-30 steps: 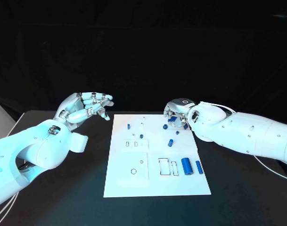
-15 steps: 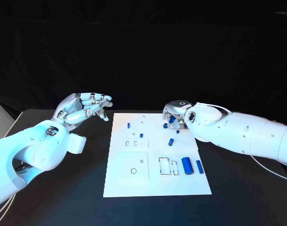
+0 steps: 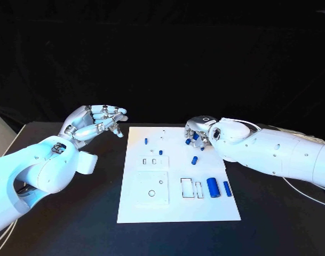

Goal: Assemble the parts on the task board

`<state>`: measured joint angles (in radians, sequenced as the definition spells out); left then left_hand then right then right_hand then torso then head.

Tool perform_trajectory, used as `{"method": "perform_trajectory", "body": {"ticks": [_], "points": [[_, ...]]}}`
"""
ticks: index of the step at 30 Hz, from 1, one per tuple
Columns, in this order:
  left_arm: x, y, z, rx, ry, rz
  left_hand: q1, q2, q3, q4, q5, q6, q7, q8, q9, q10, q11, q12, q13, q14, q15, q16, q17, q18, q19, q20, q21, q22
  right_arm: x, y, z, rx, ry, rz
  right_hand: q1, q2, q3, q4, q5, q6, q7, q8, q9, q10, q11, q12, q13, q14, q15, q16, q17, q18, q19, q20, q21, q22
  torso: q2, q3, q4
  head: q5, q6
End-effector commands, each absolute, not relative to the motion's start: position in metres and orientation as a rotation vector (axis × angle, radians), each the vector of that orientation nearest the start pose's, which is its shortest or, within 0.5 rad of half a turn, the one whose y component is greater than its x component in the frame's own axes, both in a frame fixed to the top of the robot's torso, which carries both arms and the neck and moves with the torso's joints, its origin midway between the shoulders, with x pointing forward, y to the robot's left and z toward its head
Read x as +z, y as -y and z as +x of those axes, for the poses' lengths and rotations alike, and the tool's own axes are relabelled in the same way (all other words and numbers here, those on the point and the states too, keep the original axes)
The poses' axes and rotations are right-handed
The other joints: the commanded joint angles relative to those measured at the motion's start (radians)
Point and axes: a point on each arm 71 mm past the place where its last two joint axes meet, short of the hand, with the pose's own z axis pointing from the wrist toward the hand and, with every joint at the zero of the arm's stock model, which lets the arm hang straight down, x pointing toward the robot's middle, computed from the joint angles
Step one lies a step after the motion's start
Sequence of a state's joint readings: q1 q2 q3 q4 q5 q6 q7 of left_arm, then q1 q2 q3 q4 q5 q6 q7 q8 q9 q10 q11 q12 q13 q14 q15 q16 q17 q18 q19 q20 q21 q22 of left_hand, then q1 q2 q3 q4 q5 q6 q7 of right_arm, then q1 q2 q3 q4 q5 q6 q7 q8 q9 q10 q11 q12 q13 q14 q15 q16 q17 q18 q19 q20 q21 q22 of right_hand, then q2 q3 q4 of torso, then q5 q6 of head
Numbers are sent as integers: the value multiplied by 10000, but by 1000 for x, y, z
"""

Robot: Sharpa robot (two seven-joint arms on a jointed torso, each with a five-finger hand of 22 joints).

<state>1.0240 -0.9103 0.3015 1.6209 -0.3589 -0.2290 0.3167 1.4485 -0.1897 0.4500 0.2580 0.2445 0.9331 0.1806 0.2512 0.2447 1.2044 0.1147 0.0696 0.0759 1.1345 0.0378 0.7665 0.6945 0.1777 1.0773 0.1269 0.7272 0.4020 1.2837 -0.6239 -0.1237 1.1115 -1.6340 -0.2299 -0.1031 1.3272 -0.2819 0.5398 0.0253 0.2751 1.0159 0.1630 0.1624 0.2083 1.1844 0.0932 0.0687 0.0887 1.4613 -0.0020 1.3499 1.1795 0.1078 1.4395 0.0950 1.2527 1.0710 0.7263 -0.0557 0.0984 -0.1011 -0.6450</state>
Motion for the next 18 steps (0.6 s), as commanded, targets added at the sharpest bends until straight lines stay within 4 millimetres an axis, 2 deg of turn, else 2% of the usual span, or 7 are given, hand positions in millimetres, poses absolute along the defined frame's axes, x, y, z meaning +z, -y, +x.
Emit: {"method": "perform_trajectory", "body": {"ticks": [1, 8, 13, 18], "points": [[-123, -215, 478, -16387, -13764, -7801, -42, -30, 39, 42, -24, -30, 31, -40, 10, -55, -6, -49, -1, -57, 16, 7, 9, 20, -73, 6, 45, 17, -195, 211, 561, 2990, -16960, -3545, 22, 149, 48, 25, 58, 18, -32, -25, 13, -55, -21, 29, 18, 517, 25, 55, 13, -169, 55, 2, 65, 19, 32, -8, 18, 8, -1], [-123, -216, 478, -16372, -13787, -7809, -42, -30, 39, 42, -24, -30, 31, -40, 10, -55, -6, -49, -1, -57, 16, 7, 9, 20, -73, 6, 45, 17, -195, 211, 561, 3013, -16887, -3526, 45, 269, 145, 87, 77, 99, -38, 26, 60, -35, -26, 37, 38, 502, 23, 107, 30, -170, 58, 2, 80, 42, 72, -10, 9, 41, -14], [-123, -216, 479, -16353, -13804, -7822, -39, -27, 49, 45, -23, -39, 37, -46, 14, -69, -1, -47, -2, -72, 21, 3, 7, 21, -91, 12, 65, 31, -194, 208, 560, 3255, -16721, -3490, -1, 510, 277, 272, 423, 367, -123, 221, 228, 187, -104, 130, 126, 483, -29, 221, 86, -182, 80, -28, 156, 167, 86, -11, -7, 63, -10], [-123, -217, 479, -16338, -13822, -7832, -39, -27, 49, 45, -23, -39, 37, -46, 14, -69, -1, -47, -2, -72, 21, 3, 7, 21, -91, 12, 65, 31, -192, 204, 558, 3472, -16585, -3468, 16, 639, 299, 320, 472, 481, -179, 332, 348, 325, -162, 180, 181, 479, -72, 270, 106, -189, 92, -66, 193, 228, 111, -18, 7, 56, -15]]}}
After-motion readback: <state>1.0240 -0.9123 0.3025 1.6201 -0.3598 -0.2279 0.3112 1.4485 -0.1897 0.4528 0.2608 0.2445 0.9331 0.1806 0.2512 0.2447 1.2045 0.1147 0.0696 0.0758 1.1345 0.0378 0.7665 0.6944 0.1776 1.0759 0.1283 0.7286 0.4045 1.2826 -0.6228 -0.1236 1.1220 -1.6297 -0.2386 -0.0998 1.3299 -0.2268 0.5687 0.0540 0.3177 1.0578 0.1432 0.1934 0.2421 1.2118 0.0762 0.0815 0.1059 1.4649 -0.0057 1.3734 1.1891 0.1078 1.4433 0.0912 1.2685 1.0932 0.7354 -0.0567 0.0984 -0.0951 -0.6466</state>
